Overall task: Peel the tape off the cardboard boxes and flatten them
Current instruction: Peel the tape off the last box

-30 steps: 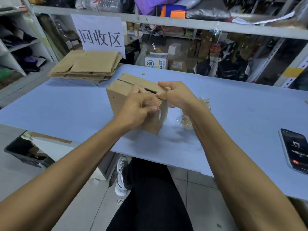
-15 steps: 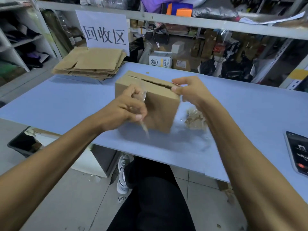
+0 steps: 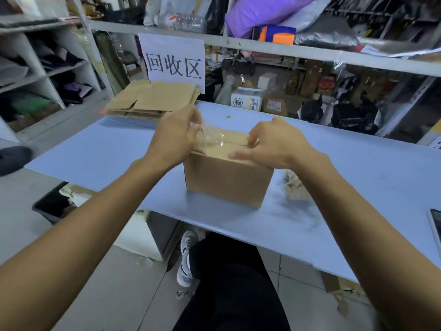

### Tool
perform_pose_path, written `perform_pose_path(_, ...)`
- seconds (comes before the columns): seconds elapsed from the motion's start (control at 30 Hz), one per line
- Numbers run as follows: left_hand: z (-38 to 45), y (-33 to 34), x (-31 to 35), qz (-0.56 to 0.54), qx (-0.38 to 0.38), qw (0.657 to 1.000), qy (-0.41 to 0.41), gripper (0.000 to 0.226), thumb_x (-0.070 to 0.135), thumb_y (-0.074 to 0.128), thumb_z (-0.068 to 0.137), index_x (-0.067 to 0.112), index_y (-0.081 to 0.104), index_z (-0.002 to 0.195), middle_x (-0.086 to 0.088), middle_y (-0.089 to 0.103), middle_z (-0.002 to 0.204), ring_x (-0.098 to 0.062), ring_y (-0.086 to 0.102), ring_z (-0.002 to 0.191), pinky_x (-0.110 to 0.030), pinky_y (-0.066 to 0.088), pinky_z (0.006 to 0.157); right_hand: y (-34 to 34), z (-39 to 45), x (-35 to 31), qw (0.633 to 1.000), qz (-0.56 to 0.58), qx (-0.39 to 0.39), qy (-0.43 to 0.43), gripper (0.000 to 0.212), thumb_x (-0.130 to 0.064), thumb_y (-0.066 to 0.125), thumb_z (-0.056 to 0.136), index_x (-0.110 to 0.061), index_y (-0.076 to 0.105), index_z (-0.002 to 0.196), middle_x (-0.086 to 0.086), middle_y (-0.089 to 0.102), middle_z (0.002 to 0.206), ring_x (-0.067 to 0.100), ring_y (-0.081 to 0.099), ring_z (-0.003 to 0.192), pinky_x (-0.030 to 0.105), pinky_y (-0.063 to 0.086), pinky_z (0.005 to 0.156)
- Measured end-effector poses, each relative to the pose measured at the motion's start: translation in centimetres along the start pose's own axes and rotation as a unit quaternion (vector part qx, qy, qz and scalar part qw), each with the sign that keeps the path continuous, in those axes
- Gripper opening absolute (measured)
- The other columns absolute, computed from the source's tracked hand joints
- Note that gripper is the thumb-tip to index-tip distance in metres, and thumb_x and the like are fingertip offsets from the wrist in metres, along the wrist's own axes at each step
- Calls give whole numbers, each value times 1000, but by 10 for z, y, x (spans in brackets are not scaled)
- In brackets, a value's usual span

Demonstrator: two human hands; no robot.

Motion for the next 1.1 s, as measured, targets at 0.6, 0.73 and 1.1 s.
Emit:
perform_pose_path(0.6,7,-13,-56,20,-92,992,-87,25,14,53,98,4,76,93,-13,66,109,-25,56,103,-36,47,88,13,3,-16,999,-36,-26,-29,71,-73,73,70,-28,54,121,-3,55,117,23,45,113,38,40,77)
perform_pose_path(0.73,-1,11,-36,55,-84,988,-120,43,62,68,80,19,66,77,-4,47,109,-21,33,113,-33,35,87,0,16,-29,998,36,-39,-33,55,-66,79,69,-39,66,115,-9,61,110,15,53,100,35,46,79)
perform_pose_path(1.1,3,-8,-50,-113,26,984,-138,32,-3,59,91,21,72,109,-6,72,92,-14,68,77,-18,53,70,26,16,-30,962,255,90,-28,18,-29,73,90,-22,72,107,-4,55,109,13,51,102,14,32,75)
Point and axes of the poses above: each hand's wrist, its own z-axis towards the middle knuckle, its own y-axis out of the palm, x = y × z, the point moved 8 cm from there along z, towards the middle knuckle
